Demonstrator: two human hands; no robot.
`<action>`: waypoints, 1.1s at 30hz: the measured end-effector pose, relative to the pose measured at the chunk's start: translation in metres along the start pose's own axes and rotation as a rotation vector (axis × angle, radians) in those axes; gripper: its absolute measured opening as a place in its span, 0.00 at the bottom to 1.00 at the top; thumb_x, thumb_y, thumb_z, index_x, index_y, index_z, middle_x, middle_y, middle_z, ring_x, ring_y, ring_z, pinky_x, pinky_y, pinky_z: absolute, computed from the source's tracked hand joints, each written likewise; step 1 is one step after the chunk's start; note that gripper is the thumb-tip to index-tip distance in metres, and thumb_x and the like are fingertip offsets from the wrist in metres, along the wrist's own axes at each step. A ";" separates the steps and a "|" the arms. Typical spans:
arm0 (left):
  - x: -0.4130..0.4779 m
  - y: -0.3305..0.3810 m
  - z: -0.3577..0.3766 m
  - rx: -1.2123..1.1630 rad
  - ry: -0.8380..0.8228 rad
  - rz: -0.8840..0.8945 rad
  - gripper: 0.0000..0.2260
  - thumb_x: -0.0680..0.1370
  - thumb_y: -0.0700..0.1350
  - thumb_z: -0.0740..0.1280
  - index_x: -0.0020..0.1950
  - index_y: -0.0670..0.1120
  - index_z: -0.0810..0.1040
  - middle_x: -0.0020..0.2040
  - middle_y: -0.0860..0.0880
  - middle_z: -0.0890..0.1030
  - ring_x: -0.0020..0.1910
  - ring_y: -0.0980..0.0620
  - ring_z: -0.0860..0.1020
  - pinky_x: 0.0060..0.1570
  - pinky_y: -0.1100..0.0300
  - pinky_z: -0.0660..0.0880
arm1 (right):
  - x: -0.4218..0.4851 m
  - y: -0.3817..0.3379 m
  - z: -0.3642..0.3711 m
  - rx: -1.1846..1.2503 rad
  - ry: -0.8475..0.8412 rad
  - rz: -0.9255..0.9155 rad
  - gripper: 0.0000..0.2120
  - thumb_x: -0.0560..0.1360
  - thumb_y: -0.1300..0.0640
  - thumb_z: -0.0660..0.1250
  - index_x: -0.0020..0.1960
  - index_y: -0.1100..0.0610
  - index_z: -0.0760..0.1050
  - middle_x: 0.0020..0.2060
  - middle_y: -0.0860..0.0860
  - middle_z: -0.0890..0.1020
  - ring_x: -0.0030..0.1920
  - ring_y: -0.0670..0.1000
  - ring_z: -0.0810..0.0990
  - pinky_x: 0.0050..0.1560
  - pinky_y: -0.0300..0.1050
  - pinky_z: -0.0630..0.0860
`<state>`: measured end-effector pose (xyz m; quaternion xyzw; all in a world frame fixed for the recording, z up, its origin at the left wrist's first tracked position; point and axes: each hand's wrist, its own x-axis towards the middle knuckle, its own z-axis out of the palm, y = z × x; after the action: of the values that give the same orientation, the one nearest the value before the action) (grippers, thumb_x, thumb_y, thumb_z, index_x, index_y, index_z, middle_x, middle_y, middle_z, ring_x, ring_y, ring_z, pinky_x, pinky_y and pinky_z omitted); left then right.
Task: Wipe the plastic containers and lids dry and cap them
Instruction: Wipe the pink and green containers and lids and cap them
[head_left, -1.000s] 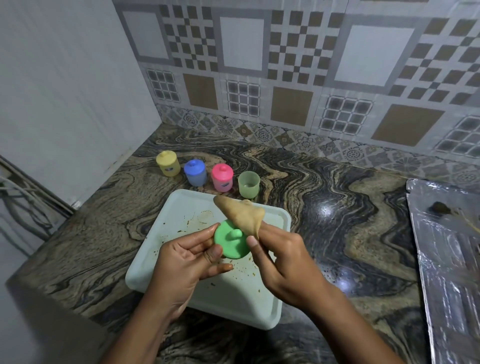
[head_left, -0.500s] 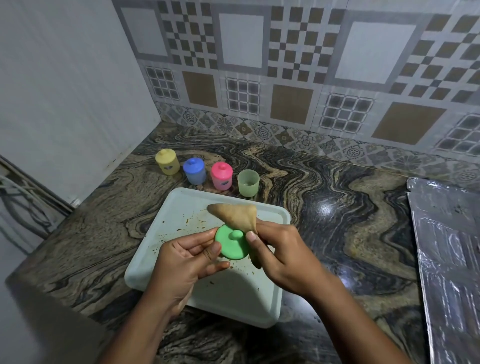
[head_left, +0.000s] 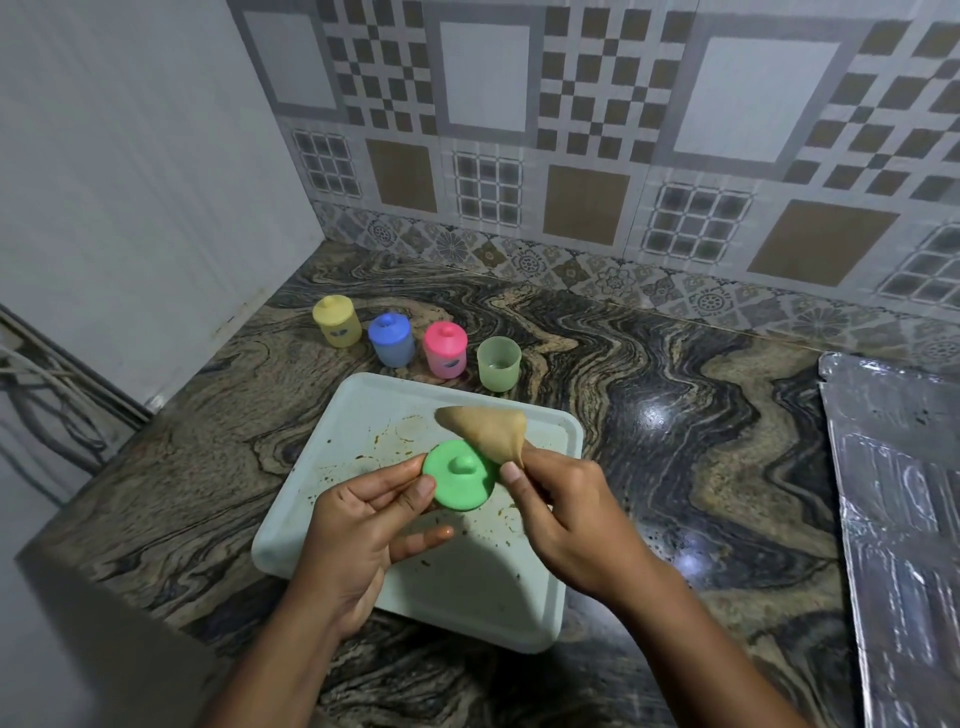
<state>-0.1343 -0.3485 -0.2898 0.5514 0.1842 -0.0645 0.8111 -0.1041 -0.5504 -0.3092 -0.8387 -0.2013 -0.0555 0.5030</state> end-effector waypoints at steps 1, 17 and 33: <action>-0.001 0.000 0.001 0.012 0.012 -0.004 0.21 0.63 0.42 0.76 0.55 0.40 0.83 0.54 0.42 0.86 0.46 0.49 0.86 0.33 0.52 0.83 | -0.002 0.002 0.002 0.049 0.023 0.066 0.18 0.83 0.53 0.61 0.36 0.57 0.67 0.27 0.43 0.67 0.29 0.42 0.66 0.32 0.40 0.63; -0.007 0.000 0.005 0.150 -0.067 0.037 0.24 0.71 0.37 0.70 0.68 0.47 0.77 0.57 0.46 0.85 0.51 0.48 0.85 0.38 0.50 0.84 | -0.015 -0.018 0.004 0.083 0.133 -0.029 0.17 0.84 0.55 0.62 0.37 0.54 0.67 0.29 0.44 0.72 0.31 0.44 0.73 0.34 0.41 0.69; -0.005 0.006 0.003 0.182 -0.130 0.052 0.22 0.67 0.35 0.70 0.62 0.45 0.79 0.53 0.45 0.86 0.50 0.46 0.85 0.41 0.48 0.84 | -0.002 -0.018 -0.007 0.065 -0.005 -0.104 0.14 0.84 0.59 0.60 0.40 0.57 0.74 0.33 0.43 0.77 0.34 0.44 0.77 0.36 0.43 0.72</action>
<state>-0.1365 -0.3496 -0.2822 0.6221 0.1105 -0.0955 0.7692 -0.1126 -0.5500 -0.2918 -0.8105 -0.2476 -0.0728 0.5258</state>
